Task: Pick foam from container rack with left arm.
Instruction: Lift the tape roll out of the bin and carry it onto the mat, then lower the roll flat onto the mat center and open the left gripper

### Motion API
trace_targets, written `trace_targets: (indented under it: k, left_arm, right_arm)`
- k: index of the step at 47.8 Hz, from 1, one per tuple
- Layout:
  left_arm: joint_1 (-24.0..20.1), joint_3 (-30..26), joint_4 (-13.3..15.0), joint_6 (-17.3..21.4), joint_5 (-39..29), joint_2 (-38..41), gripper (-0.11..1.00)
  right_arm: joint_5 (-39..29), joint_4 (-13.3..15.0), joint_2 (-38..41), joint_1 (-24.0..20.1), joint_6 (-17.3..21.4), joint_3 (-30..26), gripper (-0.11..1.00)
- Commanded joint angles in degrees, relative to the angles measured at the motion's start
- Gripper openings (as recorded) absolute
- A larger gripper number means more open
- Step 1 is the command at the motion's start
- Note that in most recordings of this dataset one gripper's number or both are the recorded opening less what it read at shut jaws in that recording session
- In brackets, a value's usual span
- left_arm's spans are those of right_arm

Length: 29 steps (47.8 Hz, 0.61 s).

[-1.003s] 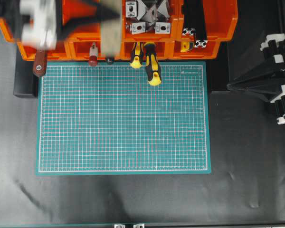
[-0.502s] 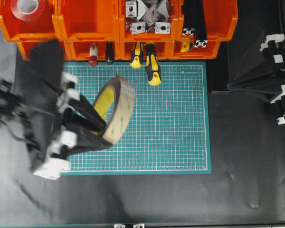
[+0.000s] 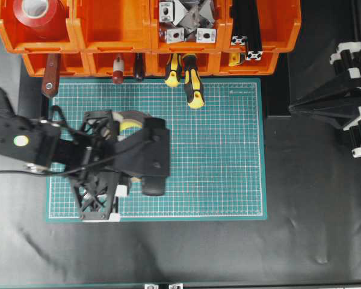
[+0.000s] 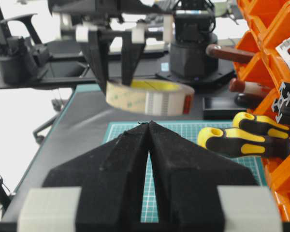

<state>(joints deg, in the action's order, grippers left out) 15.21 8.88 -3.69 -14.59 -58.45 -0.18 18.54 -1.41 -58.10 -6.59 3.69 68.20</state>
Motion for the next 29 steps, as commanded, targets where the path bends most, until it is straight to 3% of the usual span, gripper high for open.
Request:
trace_targets:
  k: [1,29]
  left_arm:
    - [-1.0,-2.6,-0.3,1.4,-0.5,0.1,0.25]
    - [-2.9,-2.7,-0.3,3.3,-0.5,1.1,0.25]
  right_arm:
    - [1.0,-0.4,0.4,-0.1,0.1,-1.3,0.00]
    - [1.2,-0.8,0.4,-0.1,0.1,-1.7,0.00]
